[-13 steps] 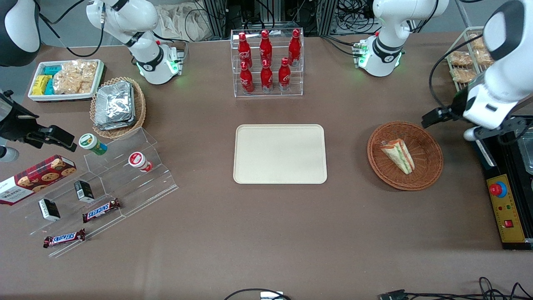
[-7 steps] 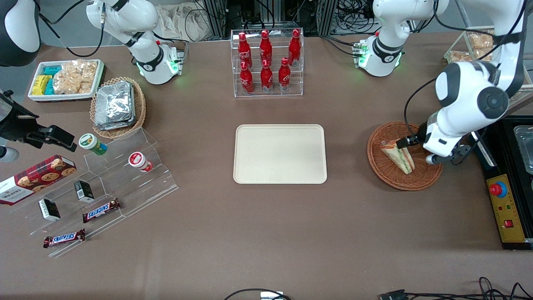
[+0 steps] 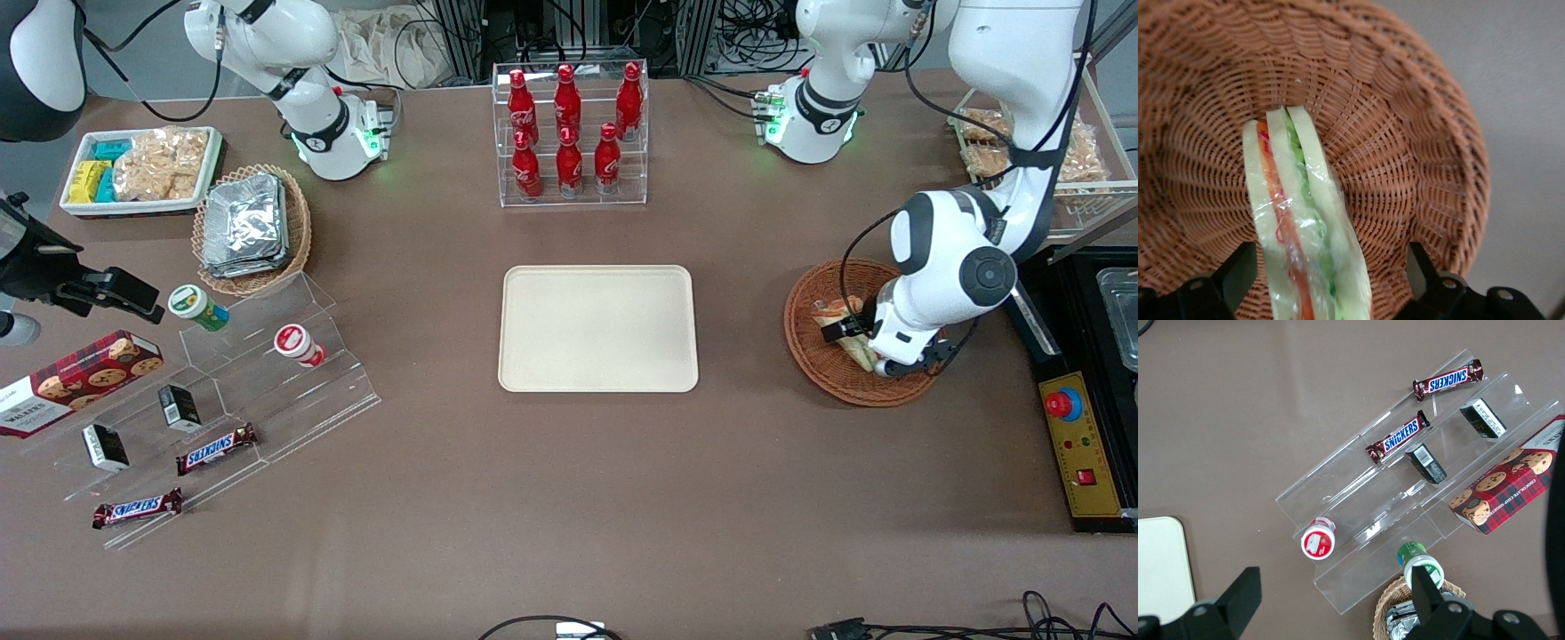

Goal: Place sandwich from basket to tray
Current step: 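Lower the left gripper and close it on the wrapped sandwich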

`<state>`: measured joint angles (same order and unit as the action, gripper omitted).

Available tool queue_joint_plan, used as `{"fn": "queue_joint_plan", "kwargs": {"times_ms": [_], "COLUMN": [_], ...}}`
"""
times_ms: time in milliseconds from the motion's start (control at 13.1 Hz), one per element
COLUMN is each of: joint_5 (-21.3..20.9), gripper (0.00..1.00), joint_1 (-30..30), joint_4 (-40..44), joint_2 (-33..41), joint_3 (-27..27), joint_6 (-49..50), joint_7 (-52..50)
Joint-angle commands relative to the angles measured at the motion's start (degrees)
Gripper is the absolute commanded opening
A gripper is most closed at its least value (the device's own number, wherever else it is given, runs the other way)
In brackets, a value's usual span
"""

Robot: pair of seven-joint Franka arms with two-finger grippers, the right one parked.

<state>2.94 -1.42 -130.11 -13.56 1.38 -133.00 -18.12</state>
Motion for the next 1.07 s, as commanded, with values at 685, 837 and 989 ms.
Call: {"fn": "queue_joint_plan", "kwargs": {"times_ms": [685, 837, 989], "joint_5": [-0.66, -0.66, -0.66], "gripper": [0.10, 0.10, 0.10], "joint_1": [-0.60, -0.60, -0.52], "joint_4": [-0.15, 1.86, 9.12], "joint_2": [3.96, 9.57, 12.84], "joint_3": [-0.06, -0.06, -0.06], "joint_6": [6.32, 13.43, 25.71], "joint_7": [-1.13, -1.13, -0.96]}}
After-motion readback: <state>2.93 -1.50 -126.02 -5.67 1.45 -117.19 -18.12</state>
